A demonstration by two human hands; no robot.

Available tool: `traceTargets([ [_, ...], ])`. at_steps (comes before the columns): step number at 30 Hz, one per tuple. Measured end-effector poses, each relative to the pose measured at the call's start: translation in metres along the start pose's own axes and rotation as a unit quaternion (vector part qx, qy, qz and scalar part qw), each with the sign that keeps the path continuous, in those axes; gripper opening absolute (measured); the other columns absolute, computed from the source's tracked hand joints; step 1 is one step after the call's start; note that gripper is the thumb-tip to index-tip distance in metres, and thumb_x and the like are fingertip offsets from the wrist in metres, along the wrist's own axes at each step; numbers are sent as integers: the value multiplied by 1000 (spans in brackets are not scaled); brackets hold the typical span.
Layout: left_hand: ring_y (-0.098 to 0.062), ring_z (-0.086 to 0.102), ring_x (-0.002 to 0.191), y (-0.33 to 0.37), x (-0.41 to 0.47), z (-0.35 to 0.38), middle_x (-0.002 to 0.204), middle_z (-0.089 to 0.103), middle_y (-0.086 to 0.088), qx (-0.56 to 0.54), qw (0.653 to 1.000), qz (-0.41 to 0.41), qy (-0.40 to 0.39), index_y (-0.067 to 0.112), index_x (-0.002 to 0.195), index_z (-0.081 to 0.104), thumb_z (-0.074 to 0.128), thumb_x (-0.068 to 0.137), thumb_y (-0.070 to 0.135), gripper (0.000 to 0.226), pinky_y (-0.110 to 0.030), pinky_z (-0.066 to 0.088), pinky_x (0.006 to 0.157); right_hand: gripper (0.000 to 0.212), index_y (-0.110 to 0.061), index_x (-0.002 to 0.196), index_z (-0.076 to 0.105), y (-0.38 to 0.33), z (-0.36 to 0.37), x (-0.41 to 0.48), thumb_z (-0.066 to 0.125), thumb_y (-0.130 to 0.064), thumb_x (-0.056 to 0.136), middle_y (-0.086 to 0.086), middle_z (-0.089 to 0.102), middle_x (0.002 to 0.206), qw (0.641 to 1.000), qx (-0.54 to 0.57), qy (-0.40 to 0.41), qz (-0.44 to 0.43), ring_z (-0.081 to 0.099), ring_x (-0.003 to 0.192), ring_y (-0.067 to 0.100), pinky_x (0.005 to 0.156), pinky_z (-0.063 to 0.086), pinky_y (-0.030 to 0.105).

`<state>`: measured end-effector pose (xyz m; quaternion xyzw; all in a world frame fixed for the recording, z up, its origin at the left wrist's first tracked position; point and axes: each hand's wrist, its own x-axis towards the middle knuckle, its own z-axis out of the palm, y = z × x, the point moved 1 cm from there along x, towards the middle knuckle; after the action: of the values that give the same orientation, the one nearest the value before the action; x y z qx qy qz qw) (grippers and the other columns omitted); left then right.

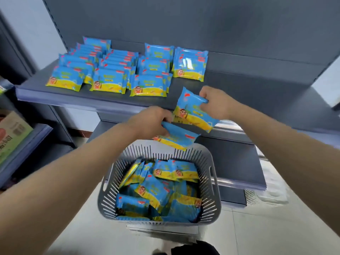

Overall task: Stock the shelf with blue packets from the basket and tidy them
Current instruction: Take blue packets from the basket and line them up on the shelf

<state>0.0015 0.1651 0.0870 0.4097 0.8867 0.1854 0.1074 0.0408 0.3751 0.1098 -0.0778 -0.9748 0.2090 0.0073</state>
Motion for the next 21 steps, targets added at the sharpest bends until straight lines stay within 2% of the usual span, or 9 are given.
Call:
traceTargets([
  [4, -18, 47, 71, 19, 25, -26, 75, 55, -4, -49, 997, 6, 59, 16, 77, 57, 77, 70, 16, 21, -26, 32, 55, 23, -3, 108, 51, 21, -38, 24, 54, -10, 86, 8, 54, 97, 997, -23, 68, 0, 49, 87, 25, 61, 25, 22],
  [8, -15, 41, 81, 27, 55, -39, 73, 50, 3, -50, 991, -12, 125, 13, 85, 62, 77, 70, 18, 21, -26, 30, 66, 26, -4, 110, 55, 47, -59, 55, 59, -12, 85, 15, 60, 111, 997, -42, 61, 35, 55, 99, 31, 76, 41, 32],
  [12, -13, 38, 89, 29, 91, -40, 71, 46, 6, -49, 991, -29, 123, 13, 89, 64, 78, 70, 19, 23, -25, 31, 73, 26, -6, 110, 57, 66, -66, 87, 60, -11, 85, 14, 61, 112, 997, -46, 38, 41, 57, 99, 30, 81, 47, 37],
  [15, -17, 43, 85, 25, 117, -36, 82, 46, -1, -63, 990, -56, 112, 18, 87, 62, 78, 71, 21, 23, -26, 38, 75, 25, -6, 109, 60, 73, -69, 115, 62, -12, 85, 12, 62, 111, 999, -30, 26, 26, 58, 99, 29, 85, 50, 41],
  [18, -22, 46, 91, 18, 139, -31, 92, 48, -7, -64, 989, -75, 107, 26, 82, 59, 78, 71, 22, 22, -29, 43, 78, 26, -8, 109, 61, 78, -67, 147, 64, -12, 83, 10, 61, 113, 1000, -13, 12, 10, 58, 101, 27, 88, 50, 39],
  [21, -16, 47, 78, 9, 155, -27, 90, 45, -3, -77, 986, -92, 119, 26, 82, 59, 77, 72, 20, 21, -24, 39, 70, 30, -8, 112, 62, 80, -57, 178, 67, -12, 82, 10, 60, 117, 1000, -5, 3, -11, 56, 107, 26, 92, 47, 37],
])
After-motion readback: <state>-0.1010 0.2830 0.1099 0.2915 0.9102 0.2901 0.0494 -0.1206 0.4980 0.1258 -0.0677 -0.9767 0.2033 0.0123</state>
